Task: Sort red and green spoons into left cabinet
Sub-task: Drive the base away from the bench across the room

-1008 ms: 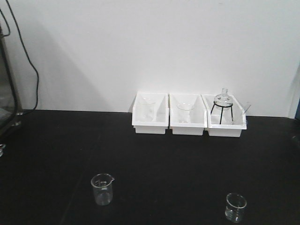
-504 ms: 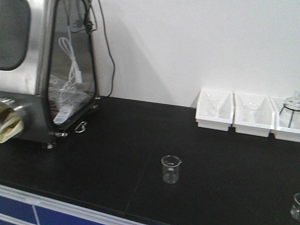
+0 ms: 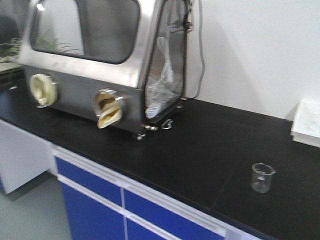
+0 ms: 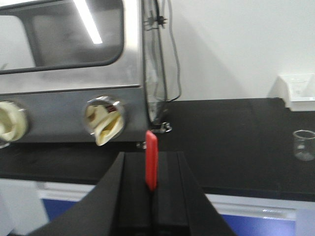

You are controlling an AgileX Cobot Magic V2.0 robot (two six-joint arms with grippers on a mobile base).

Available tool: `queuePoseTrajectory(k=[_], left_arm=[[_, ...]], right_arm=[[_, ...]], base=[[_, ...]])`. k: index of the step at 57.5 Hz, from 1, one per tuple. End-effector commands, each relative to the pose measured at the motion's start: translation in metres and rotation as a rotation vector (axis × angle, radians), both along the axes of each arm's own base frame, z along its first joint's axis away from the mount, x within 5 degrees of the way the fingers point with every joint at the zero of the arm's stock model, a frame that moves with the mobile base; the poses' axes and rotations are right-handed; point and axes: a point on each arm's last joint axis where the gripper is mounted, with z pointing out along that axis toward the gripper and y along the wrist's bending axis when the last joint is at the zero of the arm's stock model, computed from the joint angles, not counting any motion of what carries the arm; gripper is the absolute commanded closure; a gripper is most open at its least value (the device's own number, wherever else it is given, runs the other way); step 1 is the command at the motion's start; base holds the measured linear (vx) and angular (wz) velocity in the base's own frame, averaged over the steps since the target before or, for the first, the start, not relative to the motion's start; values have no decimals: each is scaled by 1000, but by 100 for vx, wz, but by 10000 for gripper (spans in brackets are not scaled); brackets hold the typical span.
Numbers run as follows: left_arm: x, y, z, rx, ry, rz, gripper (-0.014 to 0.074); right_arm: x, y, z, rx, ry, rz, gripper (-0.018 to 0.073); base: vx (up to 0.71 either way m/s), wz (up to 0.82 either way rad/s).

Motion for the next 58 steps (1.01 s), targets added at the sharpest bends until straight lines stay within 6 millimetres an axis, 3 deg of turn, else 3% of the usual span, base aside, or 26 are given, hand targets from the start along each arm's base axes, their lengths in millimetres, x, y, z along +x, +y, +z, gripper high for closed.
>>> queuePoseTrajectory(k=[1, 58], left_arm=[[0, 2, 11, -35, -32, 25, 597], [0, 2, 11, -35, -32, 25, 597]], right_arm=[[0, -2, 15, 17, -97, -21, 564], [0, -2, 15, 17, -97, -21, 564]], base=[[-13, 50], [-8, 43]])
